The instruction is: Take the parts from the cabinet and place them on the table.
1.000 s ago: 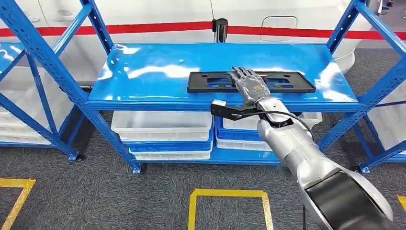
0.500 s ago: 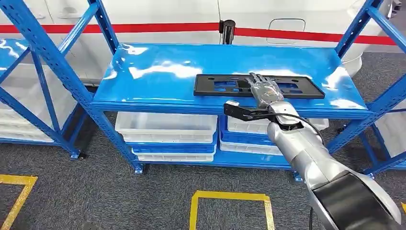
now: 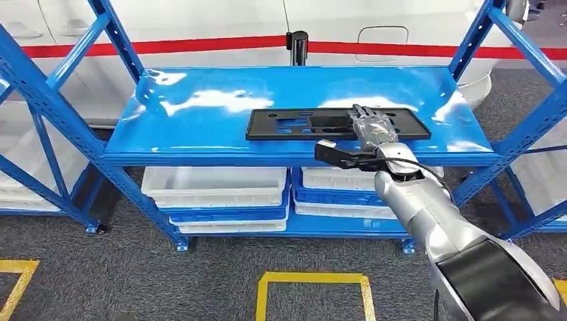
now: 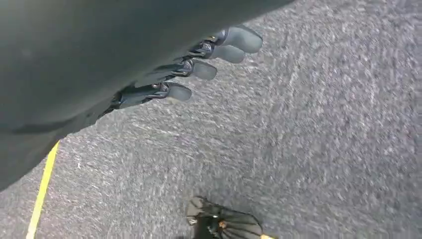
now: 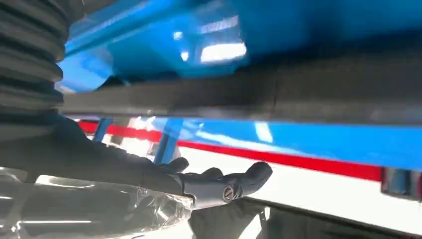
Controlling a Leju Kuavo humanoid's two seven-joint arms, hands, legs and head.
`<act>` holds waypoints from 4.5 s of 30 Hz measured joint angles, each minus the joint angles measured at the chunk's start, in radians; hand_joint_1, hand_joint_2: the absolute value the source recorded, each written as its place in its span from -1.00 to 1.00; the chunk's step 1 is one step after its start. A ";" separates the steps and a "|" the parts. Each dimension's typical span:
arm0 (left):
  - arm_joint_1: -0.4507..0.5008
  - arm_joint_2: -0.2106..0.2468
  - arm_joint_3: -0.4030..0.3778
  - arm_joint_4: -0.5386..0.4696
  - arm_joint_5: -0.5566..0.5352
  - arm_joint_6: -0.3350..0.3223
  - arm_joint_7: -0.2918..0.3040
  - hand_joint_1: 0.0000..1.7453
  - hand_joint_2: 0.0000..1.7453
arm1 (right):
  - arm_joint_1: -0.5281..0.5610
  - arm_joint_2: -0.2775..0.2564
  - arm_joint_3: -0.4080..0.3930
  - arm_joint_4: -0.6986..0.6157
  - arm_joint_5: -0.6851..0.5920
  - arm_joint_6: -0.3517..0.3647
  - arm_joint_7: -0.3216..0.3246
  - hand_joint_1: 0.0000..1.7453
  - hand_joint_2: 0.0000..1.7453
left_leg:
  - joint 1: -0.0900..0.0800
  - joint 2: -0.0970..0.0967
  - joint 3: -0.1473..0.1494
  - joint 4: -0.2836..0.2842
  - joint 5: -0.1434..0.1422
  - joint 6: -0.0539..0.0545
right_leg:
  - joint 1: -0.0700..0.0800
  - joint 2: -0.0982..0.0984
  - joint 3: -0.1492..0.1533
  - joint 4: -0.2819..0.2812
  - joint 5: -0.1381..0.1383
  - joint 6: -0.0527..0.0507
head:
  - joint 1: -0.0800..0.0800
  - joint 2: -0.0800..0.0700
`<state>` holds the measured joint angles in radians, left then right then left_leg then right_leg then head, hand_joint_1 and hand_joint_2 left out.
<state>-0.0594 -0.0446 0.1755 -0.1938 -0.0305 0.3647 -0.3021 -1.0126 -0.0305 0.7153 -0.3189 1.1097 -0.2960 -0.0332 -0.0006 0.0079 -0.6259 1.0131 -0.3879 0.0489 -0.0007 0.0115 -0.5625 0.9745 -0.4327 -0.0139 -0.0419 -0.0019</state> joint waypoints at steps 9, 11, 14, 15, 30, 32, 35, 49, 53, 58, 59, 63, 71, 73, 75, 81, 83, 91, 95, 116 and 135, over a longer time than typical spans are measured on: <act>-0.003 -0.003 0.004 0.000 0.002 0.000 -0.003 -1.00 -1.00 | -0.012 -0.017 -0.016 0.004 0.002 -0.002 0.002 -1.00 1.00 | 0.001 0.000 0.044 -0.063 0.014 0.023 | -0.009 -0.004 -0.156 0.274 -0.103 0.011 | 0.006 0.000; 0.000 -0.005 0.006 0.000 0.002 -0.002 -0.003 -1.00 -1.00 | -0.009 -0.021 -0.018 0.008 0.003 0.000 0.002 -0.94 1.00 | 0.002 -0.006 0.046 -0.061 0.007 0.014 | -0.017 -0.005 -0.177 0.273 -0.077 0.033 | 0.006 0.000; 0.000 -0.009 0.009 0.000 0.002 -0.007 -0.003 -1.00 -1.00 | -0.014 -0.023 -0.019 0.008 0.003 0.005 0.005 0.94 1.00 | 0.009 -0.010 0.048 -0.034 -0.015 -0.009 | -0.037 -0.016 -0.061 0.010 0.037 0.072 | 0.007 0.000; -0.001 -0.003 0.010 0.000 0.003 -0.008 -0.003 -1.00 -1.00 | -0.016 -0.023 -0.019 0.009 0.003 0.013 0.002 1.00 1.00 | 0.002 -0.011 0.041 -0.024 -0.026 -0.021 | -0.029 -0.018 -0.053 0.019 0.035 0.062 | 0.009 0.000; -0.002 -0.016 0.108 0.000 0.095 0.153 -0.344 -1.00 1.00 | -0.006 -0.021 -0.046 0.011 0.005 -0.008 -0.044 1.00 1.00 | 0.002 -0.012 0.001 0.011 -0.002 0.000 | -0.018 0.004 -0.026 0.014 0.016 0.003 | 0.000 0.000; -0.005 -0.018 0.119 0.000 0.096 0.158 -0.358 -1.00 1.00 | -0.005 -0.021 -0.046 0.011 0.005 -0.012 -0.046 -1.00 1.00 | -0.010 0.000 0.005 0.001 -0.014 0.008 | -0.018 0.004 -0.027 0.011 0.012 0.010 | -0.001 0.000; -0.006 -0.017 0.132 0.000 0.094 0.172 -0.376 -1.00 1.00 | 0.001 -0.019 -0.053 0.009 0.003 -0.041 -0.061 -1.00 1.00 | -0.011 0.002 0.022 -0.029 -0.001 0.021 | -0.008 0.003 -0.022 -0.001 0.018 0.025 | 0.000 0.000; -0.017 -0.030 0.121 0.001 0.021 0.108 -0.162 -1.00 1.00 | -0.001 -0.019 -0.076 0.008 0.016 -0.081 -0.073 -1.00 1.00 | -0.003 -0.006 0.009 -0.002 -0.012 -0.016 | -0.023 -0.010 -0.036 0.021 0.006 0.034 | 0.004 0.000; -0.017 -0.028 0.115 0.001 0.019 0.100 -0.153 -1.00 1.00 | -0.003 -0.012 -0.079 0.007 0.017 -0.080 -0.074 -1.00 1.00 | 0.009 -0.007 -0.039 0.121 -0.093 -0.046 | -0.037 -0.008 -0.025 0.017 0.007 0.015 | -0.002 0.000; -0.016 -0.027 0.114 0.001 0.011 0.094 -0.127 -1.00 1.00 | -0.001 -0.008 -0.082 0.007 0.017 -0.077 -0.073 -1.00 1.00 | 0.022 -0.007 -0.120 0.245 -0.097 -0.057 | -0.037 -0.005 -0.020 0.018 0.003 0.013 | -0.003 0.000; -0.016 -0.027 0.114 0.001 0.009 0.096 -0.122 -1.00 1.00 | -0.001 -0.006 -0.084 0.007 0.017 -0.077 -0.073 -1.00 1.00 | 0.023 -0.007 -0.077 0.155 -0.050 -0.054 | -0.038 -0.004 -0.017 0.018 0.001 0.015 | -0.003 0.000; -0.017 -0.026 0.103 0.001 -0.001 0.093 -0.122 -1.00 1.00 | -0.005 0.000 -0.089 0.007 0.012 -0.074 -0.075 -1.00 1.00 | 0.011 -0.008 -0.002 0.007 -0.011 -0.037 | -0.030 -0.002 -0.015 0.015 -0.006 0.033 | -0.002 0.000; -0.015 -0.030 0.100 0.001 -0.006 0.080 -0.131 -1.00 1.00 | -0.008 -0.002 -0.095 0.007 0.025 -0.072 -0.073 -1.00 1.00 | -0.006 -0.017 0.001 -0.015 0.006 -0.031 | -0.023 -0.008 -0.006 -0.010 0.003 0.032 | 0.008 0.000; -0.015 -0.030 0.098 0.001 -0.015 0.074 -0.124 -1.00 1.00 | -0.008 -0.002 -0.095 0.007 0.034 -0.067 -0.064 -1.00 1.00 | -0.008 -0.018 -0.001 -0.015 0.007 -0.027 | -0.025 -0.009 -0.006 -0.012 0.005 0.036 | 0.008 0.000; -0.015 -0.030 0.098 0.001 -0.020 0.073 -0.119 -1.00 1.00 | -0.008 -0.002 -0.095 0.007 0.037 -0.062 -0.063 -1.00 1.00 | -0.010 -0.018 -0.001 -0.015 0.007 -0.024 | -0.027 -0.010 -0.005 -0.014 0.007 0.039 | 0.008 0.000; -0.015 -0.030 0.090 0.001 -0.024 0.073 -0.115 -1.00 1.00 | -0.008 -0.002 -0.095 0.007 0.040 -0.061 -0.058 -1.00 1.00 | -0.012 -0.018 -0.002 -0.015 0.009 -0.017 | -0.030 -0.010 -0.005 -0.017 0.010 0.057 | 0.008 0.000; -0.015 -0.031 0.089 0.001 -0.025 0.073 -0.115 -1.00 1.00 | -0.008 -0.002 -0.095 0.007 0.040 -0.061 -0.058 -1.00 1.00 | -0.012 -0.018 -0.002 -0.015 0.010 -0.015 | -0.029 -0.009 -0.005 -0.017 0.011 0.058 | 0.009 0.000; -0.015 -0.030 0.084 0.001 -0.032 0.076 -0.112 -1.00 1.00 | -0.008 -0.001 -0.095 0.007 0.043 -0.059 -0.056 -1.00 1.00 | -0.019 -0.018 -0.003 -0.011 0.007 -0.007 | -0.038 -0.009 -0.005 -0.019 0.014 0.067 | 0.008 0.000; -0.015 -0.029 0.082 0.001 -0.032 0.076 -0.112 -1.00 1.00 | -0.008 0.000 -0.095 0.006 0.047 -0.059 -0.055 -1.00 1.00 | -0.019 -0.017 0.006 -0.027 0.014 0.016 | -0.038 -0.009 -0.001 -0.024 0.014 0.084 | 0.008 0.000; -0.015 -0.030 0.082 0.001 -0.032 0.066 -0.119 -1.00 1.00 | 0.001 -0.009 -0.095 0.007 0.057 -0.056 -0.054 -1.00 1.00 | 0.011 -0.012 -0.151 0.308 -0.140 -0.056 | -0.024 -0.008 -0.008 -0.009 0.015 0.006 | 0.006 0.000; -0.018 -0.033 0.082 0.001 -0.031 0.077 -0.121 -1.00 1.00 | -0.002 -0.013 -0.097 0.007 0.065 -0.041 -0.054 -1.00 1.00 | 0.007 -0.017 0.024 -0.039 0.012 -0.003 | -0.020 -0.010 -0.063 0.063 -0.006 0.060 | 0.010 0.000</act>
<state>-0.0777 -0.0774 0.2579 -0.1930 -0.0618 0.4414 -0.4227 -1.0147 -0.0435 0.6184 -0.3117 1.1746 -0.3368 -0.0874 0.0068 -0.0087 -0.6023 0.9739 -0.3758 0.0456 -0.0208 0.0010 -0.6258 1.0380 -0.4388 0.0461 -0.0317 -0.0019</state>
